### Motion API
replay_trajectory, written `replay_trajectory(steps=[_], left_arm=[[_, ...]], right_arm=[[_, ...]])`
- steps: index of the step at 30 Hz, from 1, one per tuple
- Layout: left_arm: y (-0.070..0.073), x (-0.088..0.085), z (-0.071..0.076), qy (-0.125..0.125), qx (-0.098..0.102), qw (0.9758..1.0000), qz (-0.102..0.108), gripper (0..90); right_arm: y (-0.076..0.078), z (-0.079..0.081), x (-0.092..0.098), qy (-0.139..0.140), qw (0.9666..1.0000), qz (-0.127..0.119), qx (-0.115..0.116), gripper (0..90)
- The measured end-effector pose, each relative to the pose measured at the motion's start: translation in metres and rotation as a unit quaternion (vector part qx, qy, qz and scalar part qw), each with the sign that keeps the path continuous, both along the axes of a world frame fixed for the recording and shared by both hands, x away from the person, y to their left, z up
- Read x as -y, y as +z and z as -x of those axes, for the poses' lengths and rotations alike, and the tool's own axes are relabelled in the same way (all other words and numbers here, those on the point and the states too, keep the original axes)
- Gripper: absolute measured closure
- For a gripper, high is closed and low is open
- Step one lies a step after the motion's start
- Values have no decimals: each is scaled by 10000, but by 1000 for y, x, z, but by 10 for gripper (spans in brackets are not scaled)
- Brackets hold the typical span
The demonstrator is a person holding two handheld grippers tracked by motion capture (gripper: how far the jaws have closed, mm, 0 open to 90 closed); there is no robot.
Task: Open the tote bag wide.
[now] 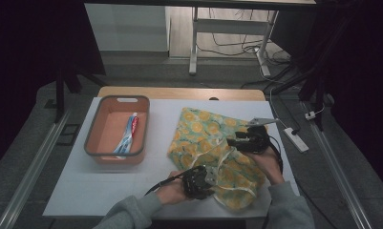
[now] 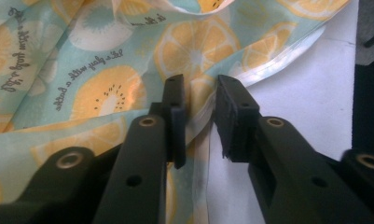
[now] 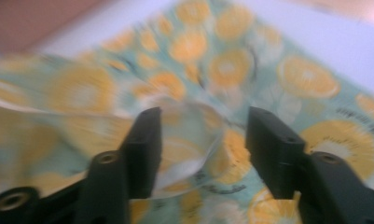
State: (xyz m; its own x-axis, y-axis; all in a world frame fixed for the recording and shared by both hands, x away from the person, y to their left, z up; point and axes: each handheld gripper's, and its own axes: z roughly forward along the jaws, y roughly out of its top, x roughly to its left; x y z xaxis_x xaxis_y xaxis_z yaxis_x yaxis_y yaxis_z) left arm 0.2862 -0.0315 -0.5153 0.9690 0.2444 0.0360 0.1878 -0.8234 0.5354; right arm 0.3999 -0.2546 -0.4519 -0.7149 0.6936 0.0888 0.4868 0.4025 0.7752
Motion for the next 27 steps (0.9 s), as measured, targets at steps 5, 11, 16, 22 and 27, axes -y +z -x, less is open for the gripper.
replay_trajectory(steps=[5,11,16,22,27], left_arm=[[-1,-2,-3,38,-117,9999,122,840],[-1,-3,-4,93,-91,9998,148,882],[1,-6,0,67,-37,9998,179,889],[16,-29,19,-86,-69,9989,452,890],[27,-55,42,-152,-52,9973,714,890]], right_arm=[[28,46,4,357,9993,-139,-38,312],[5,103,-16,866,9925,766,-387,239],[-19,100,-16,689,9865,1458,-277,686],[6,80,-3,265,9963,782,229,900],[25,57,11,-365,9977,422,391,900]])
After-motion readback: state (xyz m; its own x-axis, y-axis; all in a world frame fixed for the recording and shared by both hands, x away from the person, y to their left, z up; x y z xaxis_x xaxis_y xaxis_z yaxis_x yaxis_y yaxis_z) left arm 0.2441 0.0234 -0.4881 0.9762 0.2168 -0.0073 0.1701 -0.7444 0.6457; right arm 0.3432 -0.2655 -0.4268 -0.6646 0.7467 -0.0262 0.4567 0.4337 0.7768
